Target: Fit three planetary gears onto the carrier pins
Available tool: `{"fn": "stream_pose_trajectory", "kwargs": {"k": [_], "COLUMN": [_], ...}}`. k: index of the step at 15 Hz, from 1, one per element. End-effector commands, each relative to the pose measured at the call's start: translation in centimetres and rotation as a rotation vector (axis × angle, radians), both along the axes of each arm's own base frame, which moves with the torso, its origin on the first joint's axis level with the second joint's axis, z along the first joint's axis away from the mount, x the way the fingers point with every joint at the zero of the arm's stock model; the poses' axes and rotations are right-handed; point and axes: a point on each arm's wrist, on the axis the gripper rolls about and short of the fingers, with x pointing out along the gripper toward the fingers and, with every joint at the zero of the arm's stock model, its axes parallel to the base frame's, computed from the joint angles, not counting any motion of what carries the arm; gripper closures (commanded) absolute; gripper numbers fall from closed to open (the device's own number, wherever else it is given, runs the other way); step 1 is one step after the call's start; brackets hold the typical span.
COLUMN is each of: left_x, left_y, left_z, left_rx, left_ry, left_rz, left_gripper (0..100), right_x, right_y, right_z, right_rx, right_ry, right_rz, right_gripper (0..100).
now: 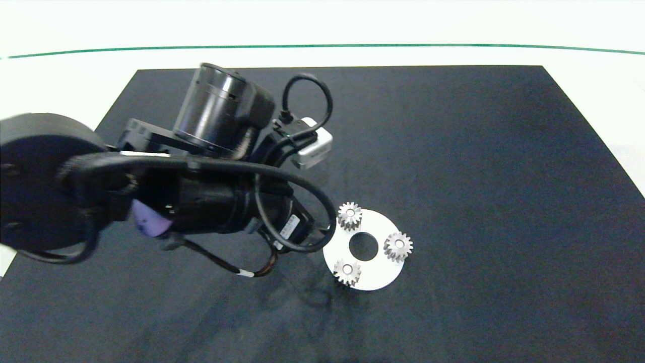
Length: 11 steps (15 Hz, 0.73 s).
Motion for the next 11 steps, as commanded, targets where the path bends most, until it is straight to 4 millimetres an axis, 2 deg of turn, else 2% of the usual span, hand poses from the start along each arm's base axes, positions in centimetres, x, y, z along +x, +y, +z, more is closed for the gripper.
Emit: {"fn": "stream_pose_trajectory", "kwargs": {"k": [1, 4, 6, 7, 8, 11], "left_x": [-6.7, -10.6, -13.6, -14.3, -16.3, -21.0], "left_y": [7.8, 14.5, 17.8, 18.3, 19.5, 20.4], "left_z": [4.4, 4.1, 3.8, 3.8, 3.7, 2.9], "left_rx": [-0.054, -0.054, -0.08, -0.089, -0.111, -0.174], "left_ry": [-0.057, -0.07, -0.132, -0.154, -0.205, -0.317], "left_rz": [0.065, 0.275, 0.44, 0.479, 0.581, 0.652], "left_gripper": [0, 0, 0, 0, 0, 0], "right_x": [0.6, 1.2, 1.5, 1.7, 2.1, 1.2], "right_y": [0.2, 0.6, 1.0, 1.2, 1.7, 2.2], "right_z": [0.5, 1.4, 2.5, 2.9, 3.6, 4.3], "right_rx": [-0.023, -0.068, -0.074, -0.076, -0.078, -0.058], "right_ry": [0.032, 0.066, 0.08, 0.089, 0.107, 0.078], "right_rz": [-0.003, -0.013, -0.034, -0.048, -0.107, -0.223], "right_gripper": [0, 0, 0, 0, 0, 0]}}
